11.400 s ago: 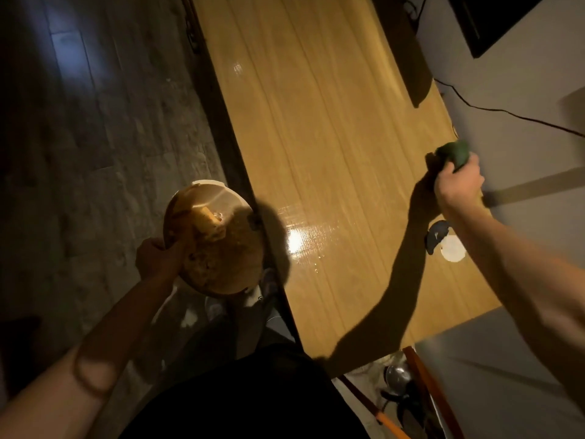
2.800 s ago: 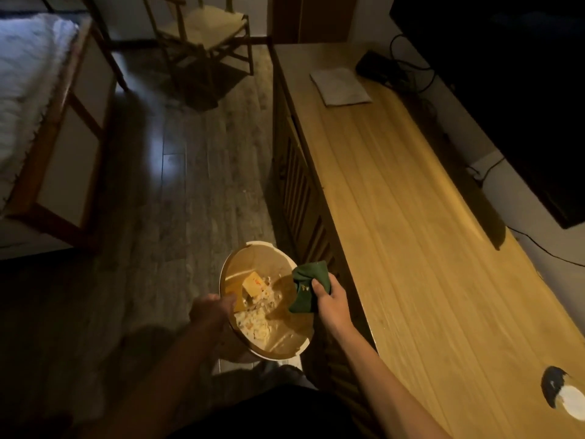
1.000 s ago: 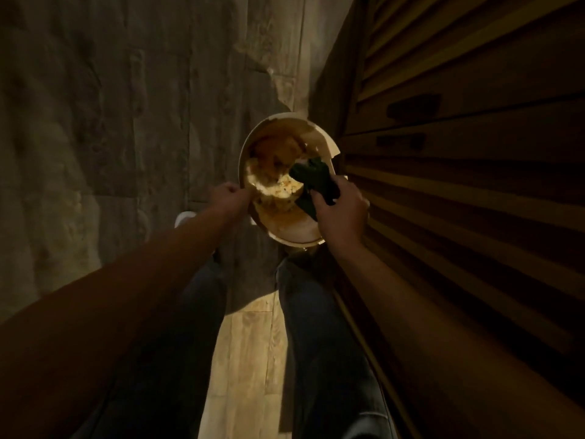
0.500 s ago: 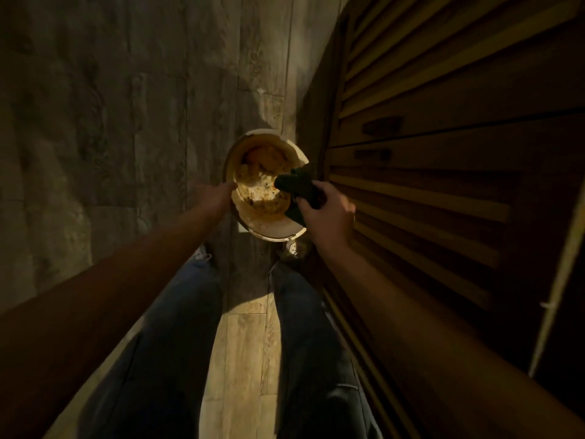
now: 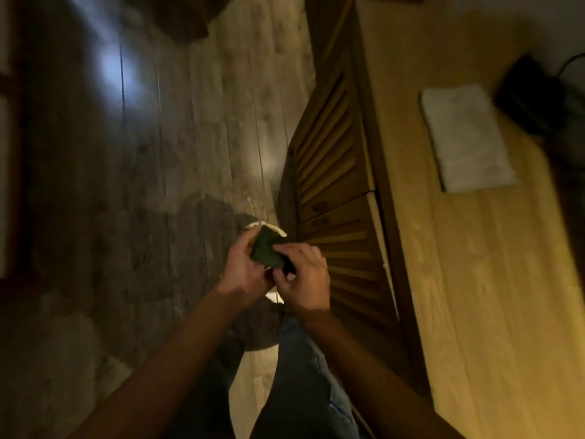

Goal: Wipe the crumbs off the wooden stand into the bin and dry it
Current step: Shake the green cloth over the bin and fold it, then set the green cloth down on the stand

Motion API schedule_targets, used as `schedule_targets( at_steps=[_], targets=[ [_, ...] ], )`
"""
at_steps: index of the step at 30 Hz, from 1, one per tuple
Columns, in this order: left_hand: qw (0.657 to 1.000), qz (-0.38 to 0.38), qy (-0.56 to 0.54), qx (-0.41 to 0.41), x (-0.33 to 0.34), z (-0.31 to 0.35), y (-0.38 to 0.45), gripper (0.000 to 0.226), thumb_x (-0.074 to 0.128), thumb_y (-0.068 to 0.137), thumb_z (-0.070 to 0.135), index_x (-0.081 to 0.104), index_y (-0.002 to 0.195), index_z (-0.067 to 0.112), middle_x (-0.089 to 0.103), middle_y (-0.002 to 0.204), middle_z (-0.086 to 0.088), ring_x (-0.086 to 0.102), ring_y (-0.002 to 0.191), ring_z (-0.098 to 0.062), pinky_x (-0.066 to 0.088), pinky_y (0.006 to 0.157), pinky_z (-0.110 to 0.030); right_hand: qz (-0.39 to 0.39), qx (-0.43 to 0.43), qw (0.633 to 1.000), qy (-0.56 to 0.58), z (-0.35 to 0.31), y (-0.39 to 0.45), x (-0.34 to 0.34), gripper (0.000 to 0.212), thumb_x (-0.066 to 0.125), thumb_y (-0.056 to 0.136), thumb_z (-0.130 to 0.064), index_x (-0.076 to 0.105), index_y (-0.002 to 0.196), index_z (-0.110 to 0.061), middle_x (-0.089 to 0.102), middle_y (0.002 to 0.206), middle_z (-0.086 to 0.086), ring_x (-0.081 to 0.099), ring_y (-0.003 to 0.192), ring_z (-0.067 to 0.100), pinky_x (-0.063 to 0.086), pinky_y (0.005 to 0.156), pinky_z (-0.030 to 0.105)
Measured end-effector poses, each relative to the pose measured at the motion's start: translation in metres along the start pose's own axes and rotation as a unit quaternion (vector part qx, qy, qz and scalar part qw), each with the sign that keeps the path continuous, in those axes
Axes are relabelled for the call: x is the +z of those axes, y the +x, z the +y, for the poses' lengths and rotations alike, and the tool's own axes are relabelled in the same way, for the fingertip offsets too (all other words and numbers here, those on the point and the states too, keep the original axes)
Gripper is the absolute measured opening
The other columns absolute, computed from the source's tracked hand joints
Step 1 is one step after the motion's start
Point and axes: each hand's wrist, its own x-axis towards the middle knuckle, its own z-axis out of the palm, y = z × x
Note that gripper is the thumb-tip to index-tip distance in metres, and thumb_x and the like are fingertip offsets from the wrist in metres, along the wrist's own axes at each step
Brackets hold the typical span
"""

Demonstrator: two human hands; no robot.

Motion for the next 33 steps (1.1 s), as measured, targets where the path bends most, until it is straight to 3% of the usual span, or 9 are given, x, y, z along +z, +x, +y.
schedule_targets(
  at_steps=[4,7,10,13,16,21,27,29,33],
  targets=[
    [0.997,-0.043,0.057,0.021,0.029,0.01,-0.056,0.027,0.062,0.092,0.027,0.07,0.107,0.006,0.073,0.101,-0.017,0.074,0.087,-0.029,0.052,0.085,-0.042,0.051,-0.041,0.998,0.016,-0.044,-0.02,-0.045,0.047,0.07,0.081,-0.026,0.063,0.127,-0.025,0.06,0.126,-0.007,0.052,0.119,0.012,0.048,0.096,0.039],
    [0.993,-0.065,0.097,0.014,0.047,0.018,-0.086,0.035,0.064,0.092,0.019,0.065,0.121,0.001,0.071,0.115,-0.022,0.07,0.104,-0.036,0.052,0.091,-0.047,0.139,-0.024,0.983,0.119,-0.064,-0.034,-0.073,0.048,0.073,0.085,-0.027,0.06,0.131,-0.019,0.059,0.128,-0.009,0.052,0.121,0.007,0.046,0.099,0.027],
    [0.988,-0.099,0.121,-0.012,0.066,0.02,-0.105,0.048,0.064,0.087,0.008,0.057,0.133,-0.001,0.065,0.128,-0.026,0.061,0.12,-0.041,0.048,0.101,-0.05,0.238,0.138,0.946,0.174,-0.07,-0.041,-0.102,0.049,0.071,0.088,-0.043,0.056,0.132,-0.029,0.055,0.127,-0.017,0.052,0.118,-0.001,0.043,0.096,0.012],
    [0.974,-0.143,0.169,-0.044,0.083,0.015,-0.11,0.05,0.06,0.088,0.005,0.053,0.137,-0.001,0.062,0.132,-0.027,0.059,0.123,-0.044,0.045,0.105,-0.056,0.129,0.312,0.814,0.472,-0.068,-0.037,-0.128,0.052,0.078,0.083,-0.048,0.059,0.128,-0.031,0.061,0.136,-0.003,0.062,0.119,0.011,0.051,0.104,0.034],
    [0.94,-0.216,0.253,-0.072,0.104,0.01,-0.105,0.046,0.056,0.093,0.005,0.051,0.138,-0.002,0.054,0.138,-0.031,0.052,0.127,-0.051,0.04,0.097,-0.075,0.026,0.328,0.681,0.655,-0.059,-0.032,-0.148,0.059,0.077,0.086,-0.043,0.062,0.134,-0.012,0.066,0.132,0.017,0.064,0.123,0.033,0.046,0.11,0.05],
    [0.911,-0.233,0.341,-0.011,0.138,0.004,-0.08,0.061,0.08,0.076,0.008,0.059,0.132,0.003,0.061,0.132,-0.029,0.06,0.122,-0.045,0.048,0.1,-0.061,0.052,0.302,0.656,0.69,-0.039,-0.02,-0.171,0.043,0.073,0.093,-0.028,0.063,0.132,-0.013,0.069,0.127,0.017,0.066,0.119,0.034,0.056,0.096,0.043],
    [0.866,-0.158,0.461,0.115,0.179,-0.004,-0.057,0.044,0.083,0.071,0.036,0.077,0.11,0.016,0.073,0.117,-0.012,0.069,0.109,-0.032,0.06,0.084,-0.041,0.116,0.307,0.645,0.69,-0.018,0.0,-0.197,0.033,0.068,0.094,-0.022,0.065,0.125,-0.01,0.075,0.113,0.014,0.074,0.103,0.028,0.06,0.074,0.03],
    [0.867,-0.159,0.463,0.099,0.197,-0.004,-0.047,0.057,0.072,0.079,0.048,0.069,0.12,0.008,0.066,0.126,-0.018,0.067,0.111,-0.03,0.057,0.09,-0.042,0.14,0.327,0.636,0.685,-0.008,0.01,-0.2,0.028,0.064,0.097,-0.02,0.065,0.124,-0.012,0.077,0.111,0.012,0.074,0.101,0.026,0.061,0.073,0.03],
    [0.846,-0.155,0.509,0.035,0.226,0.0,-0.011,0.041,0.062,0.094,0.023,0.059,0.133,0.01,0.068,0.127,-0.016,0.066,0.116,-0.032,0.051,0.102,-0.048,0.186,0.362,0.628,0.663,0.011,0.036,-0.203,0.024,0.06,0.099,-0.018,0.065,0.122,-0.012,0.078,0.107,0.008,0.075,0.1,0.024,0.06,0.072,0.031]
  ],
)
